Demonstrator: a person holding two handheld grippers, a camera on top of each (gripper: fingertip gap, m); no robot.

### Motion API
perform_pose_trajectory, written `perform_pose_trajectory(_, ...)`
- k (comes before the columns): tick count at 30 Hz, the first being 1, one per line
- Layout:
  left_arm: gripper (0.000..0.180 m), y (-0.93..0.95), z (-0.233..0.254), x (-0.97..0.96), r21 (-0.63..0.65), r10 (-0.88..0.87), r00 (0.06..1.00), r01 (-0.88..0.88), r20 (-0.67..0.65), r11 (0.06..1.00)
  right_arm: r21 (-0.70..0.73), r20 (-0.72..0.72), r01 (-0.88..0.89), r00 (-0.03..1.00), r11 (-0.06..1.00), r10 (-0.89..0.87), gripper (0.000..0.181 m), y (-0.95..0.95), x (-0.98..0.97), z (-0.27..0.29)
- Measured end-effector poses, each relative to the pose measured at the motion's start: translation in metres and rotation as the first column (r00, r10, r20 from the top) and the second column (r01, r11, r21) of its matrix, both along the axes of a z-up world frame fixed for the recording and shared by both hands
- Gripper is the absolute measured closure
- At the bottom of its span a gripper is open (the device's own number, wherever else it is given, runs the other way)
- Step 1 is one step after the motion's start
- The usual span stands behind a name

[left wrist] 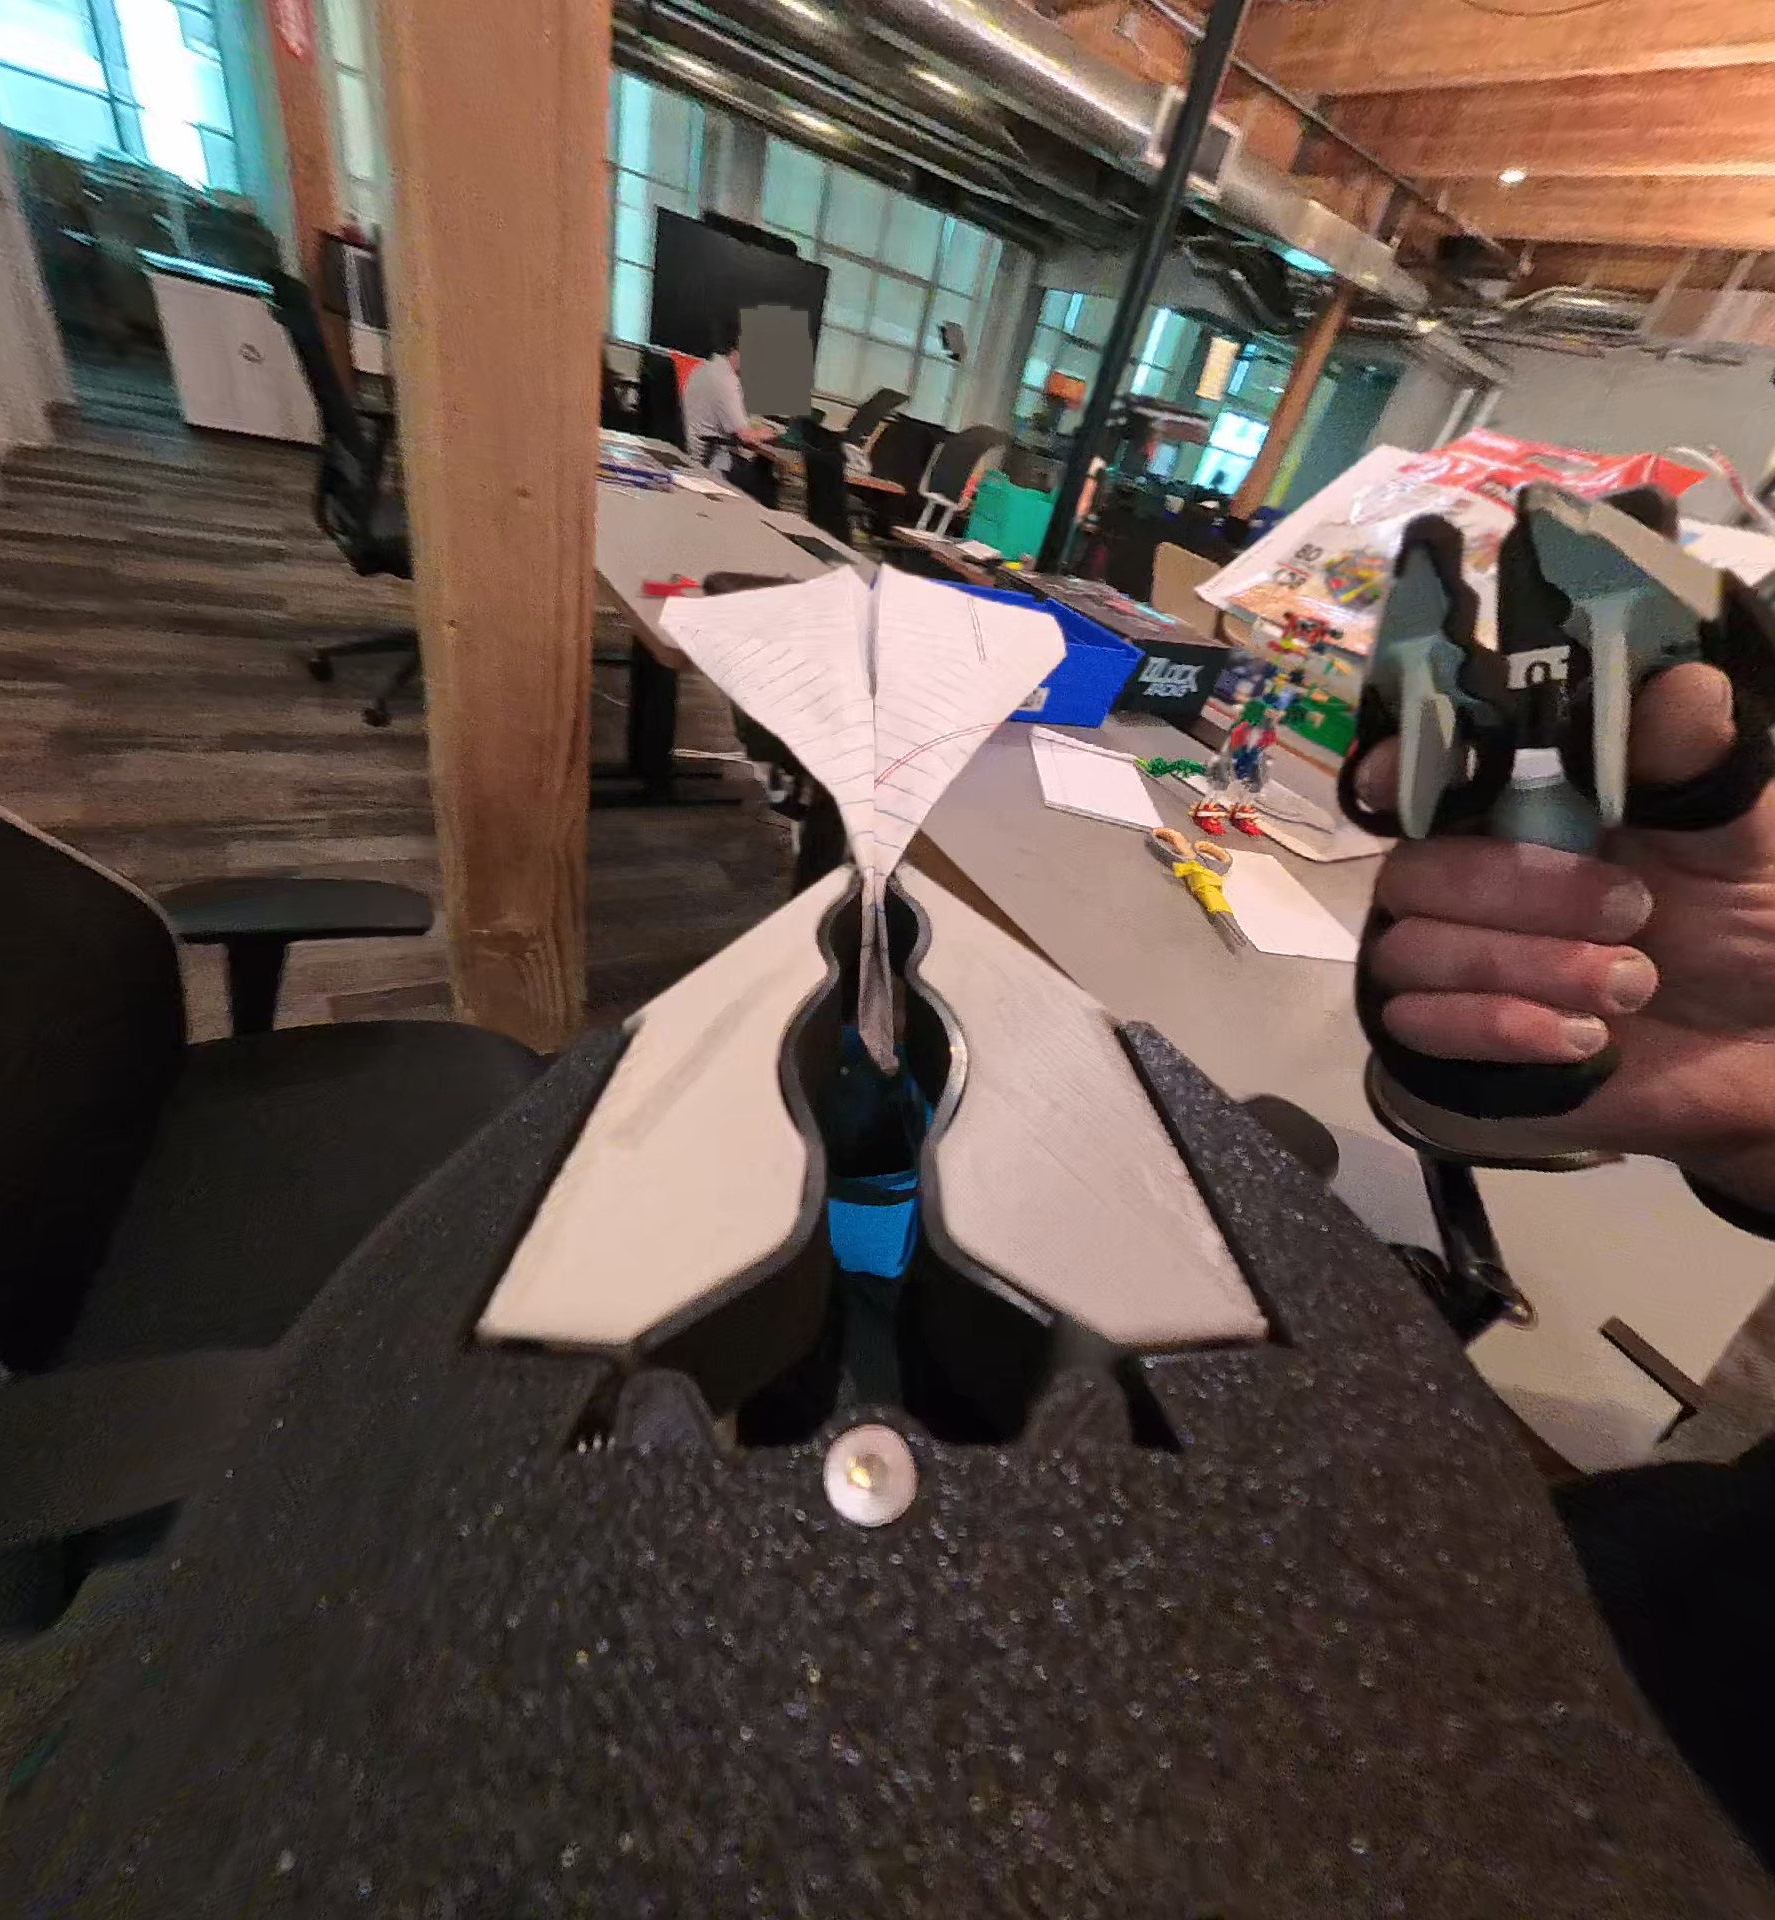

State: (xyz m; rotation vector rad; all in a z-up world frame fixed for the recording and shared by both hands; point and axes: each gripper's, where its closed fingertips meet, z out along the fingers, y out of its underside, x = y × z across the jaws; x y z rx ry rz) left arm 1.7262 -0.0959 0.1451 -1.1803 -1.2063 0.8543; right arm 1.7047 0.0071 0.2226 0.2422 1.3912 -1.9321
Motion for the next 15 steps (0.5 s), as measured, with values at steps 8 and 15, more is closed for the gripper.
perform_pose_trajectory(8, 0.179, -0.043, 0.009, -0.136, -0.011, -0.303, 0.953, 0.303, -0.014, 0.953, 0.065, -0.037, 0.357, 0.934, 0.932, -0.355, 0.163, -0.024, -0.091, 0.009)
perform_pose_trajectory(15, 0.178, -0.026, 0.022, -0.242, -0.188, -0.562, 0.827, 0.549, -0.018, 0.814, 0.204, -0.263, 0.74, 0.672, 0.641, -0.693, 0.136, -0.007, -0.16, 0.0)
